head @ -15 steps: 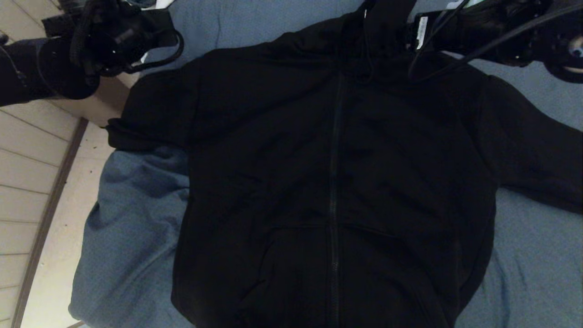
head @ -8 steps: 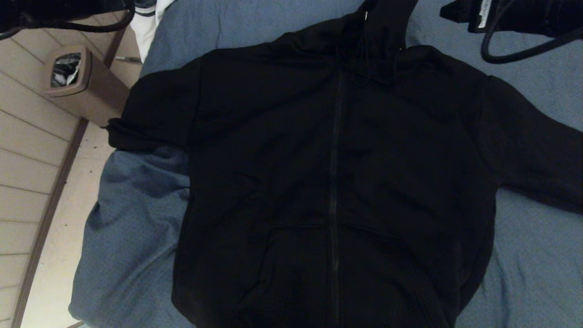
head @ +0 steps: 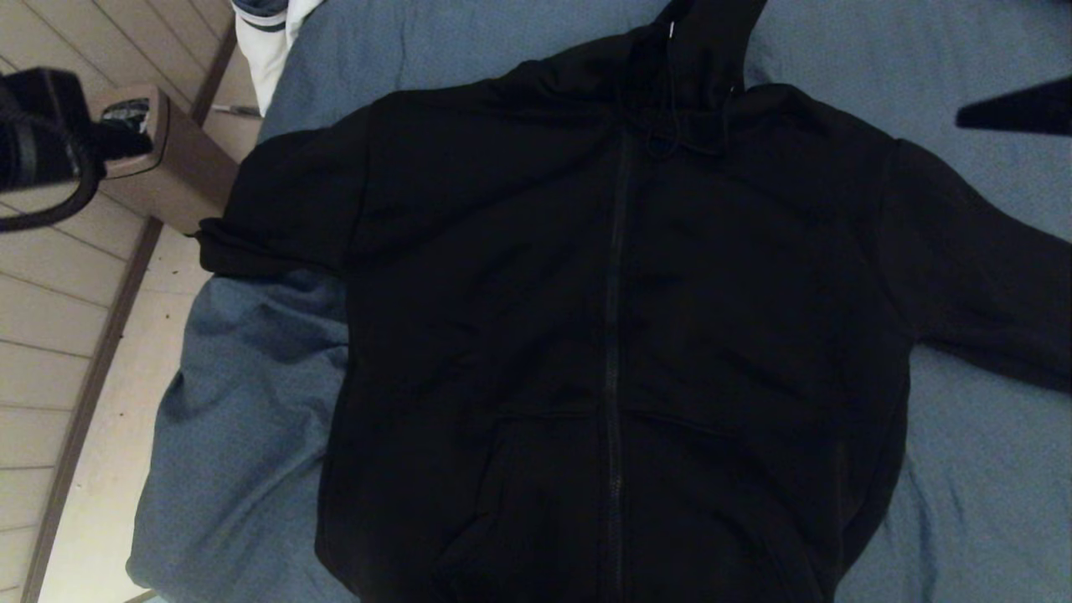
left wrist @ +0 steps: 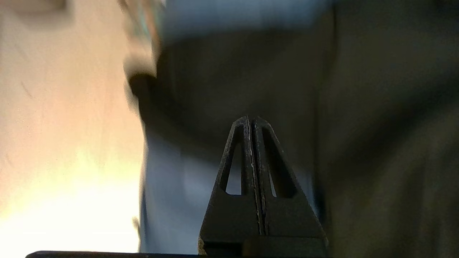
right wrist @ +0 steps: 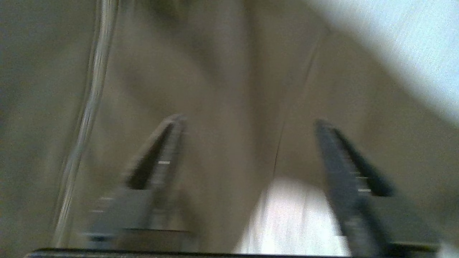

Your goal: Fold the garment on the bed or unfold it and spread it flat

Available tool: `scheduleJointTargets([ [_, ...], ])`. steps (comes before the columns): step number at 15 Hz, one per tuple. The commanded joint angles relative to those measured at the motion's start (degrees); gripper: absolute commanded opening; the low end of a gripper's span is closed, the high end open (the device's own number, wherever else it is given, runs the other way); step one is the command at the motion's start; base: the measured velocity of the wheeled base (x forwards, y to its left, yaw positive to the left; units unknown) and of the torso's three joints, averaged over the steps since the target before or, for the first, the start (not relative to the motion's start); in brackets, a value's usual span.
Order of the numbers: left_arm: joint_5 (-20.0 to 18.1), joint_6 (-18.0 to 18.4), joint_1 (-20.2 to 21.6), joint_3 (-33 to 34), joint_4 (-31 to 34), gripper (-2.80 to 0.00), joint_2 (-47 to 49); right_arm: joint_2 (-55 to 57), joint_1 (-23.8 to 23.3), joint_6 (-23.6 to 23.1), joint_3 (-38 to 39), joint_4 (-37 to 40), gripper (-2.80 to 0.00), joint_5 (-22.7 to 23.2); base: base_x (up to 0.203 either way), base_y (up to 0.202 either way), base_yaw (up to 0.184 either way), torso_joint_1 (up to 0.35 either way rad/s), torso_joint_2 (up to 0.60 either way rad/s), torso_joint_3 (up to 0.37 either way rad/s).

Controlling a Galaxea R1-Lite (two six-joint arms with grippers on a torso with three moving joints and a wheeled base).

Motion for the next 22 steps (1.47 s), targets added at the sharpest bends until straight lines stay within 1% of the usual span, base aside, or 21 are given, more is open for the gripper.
scheduleJointTargets([
  [1, -1.4, -1.8, 0.0, 10.7, 5.1, -2.80, -14.0, -6.6, 0.1, 1.8, 1.7, 16.7, -2.80, 3.2, 0.000, 0.000, 0.000, 0.000, 0.00, 0.000],
  [2, -2.0, -3.4, 0.0, 13.4, 8.7, -2.80, -17.2, -7.9, 0.1, 2.8, 2.1, 22.6, -2.80, 6.4, 0.000, 0.000, 0.000, 0.000, 0.00, 0.000],
  [3, -3.0, -5.6, 0.0, 16.5, 11.8, -2.80, -20.7, -9.9, -0.1, 3.8, 3.4, 26.7, -2.80, 11.0, 0.000, 0.000, 0.000, 0.000, 0.00, 0.000],
  [4, -4.4, -7.2, 0.0, 20.3, 13.9, -2.80, -24.0, -11.0, -0.5, 4.3, 5.8, 28.7, -2.80, 13.6, 0.000, 0.000, 0.000, 0.000, 0.00, 0.000],
  [5, -5.8, -8.2, 0.0, 23.9, 15.3, -2.80, -26.5, -11.6, -0.6, 4.5, 7.6, 29.5, -2.80, 14.4, 0.000, 0.000, 0.000, 0.000, 0.00, 0.000],
  [6, -6.7, -9.0, 0.0, 28.9, 15.9, -2.80, -29.2, -12.1, -0.7, 4.5, 11.2, 29.6, -2.80, 14.8, 0.000, 0.000, 0.000, 0.000, 0.00, 0.000],
  [7, -7.0, -9.6, 0.1, 32.9, 16.0, -2.80, -32.6, -12.3, -0.7, 4.5, 14.6, 29.8, -2.80, 15.1, 0.000, 0.000, 0.000, 0.000, 0.00, 0.000],
  [9, -5.8, -9.9, 0.1, 37.7, 15.9, -2.80, -40.0, -13.0, -0.8, 4.6, 20.8, 29.8, -2.80, 15.9, 0.000, 0.000, 0.000, 0.000, 0.00, 0.000],
  [11, -1.6, -10.0, 0.1, 42.5, 15.4, -2.80, -44.5, -13.2, -0.9, 4.9, 25.4, 29.6, -2.80, 16.7, 0.000, 0.000, 0.000, 0.000, 0.00, 0.000],
  [12, -1.2, -10.2, 0.1, 45.0, 14.6, -2.80, -45.5, -12.9, -0.8, 4.9, 27.8, 29.4, -2.80, 17.0, 0.000, 0.000, 0.000, 0.000, 0.00, 0.000],
  [14, -1.3, -10.4, 0.1, 49.5, 8.5, -2.80, -45.7, -10.9, -0.7, 5.0, 30.4, 28.9, -2.80, 19.2, 0.000, 0.000, 0.000, 0.000, 0.00, 0.000],
  [15, -2.1, -10.5, 0.0, 51.1, 6.5, -2.80, -45.2, -10.1, -0.7, 4.8, 31.2, 28.7, -2.80, 20.5, 0.000, 0.000, 0.000, 0.000, 0.00, 0.000],
  [16, -3.7, -10.9, 0.0, 51.8, 5.4, -2.80, -44.7, -9.4, -0.7, 4.7, 31.3, 28.2, -2.80, 20.9, 0.000, 0.000, 0.000, 0.000, 0.00, 0.000],
  [18, -5.6, -12.5, 0.0, 51.5, 5.0, -2.80, -43.8, -9.6, -0.5, 4.4, 31.7, 27.0, -2.80, 21.1, 0.000, 0.000, 0.000, 0.000, 0.00, 0.000],
  [21, -5.6, -12.7, 0.0, 51.4, 3.0, -2.80, -42.9, -9.4, -0.1, 4.3, 35.8, 26.6, -2.80, 21.2, 0.000, 0.000, 0.000, 0.000, 0.00, 0.000],
  [22, -5.7, -12.8, 0.0, 51.7, 2.2, -2.80, -41.7, -9.0, -0.1, 4.2, 38.1, 25.2, -2.80, 21.5, 0.000, 0.000, 0.000, 0.000, 0.00, 0.000],
])
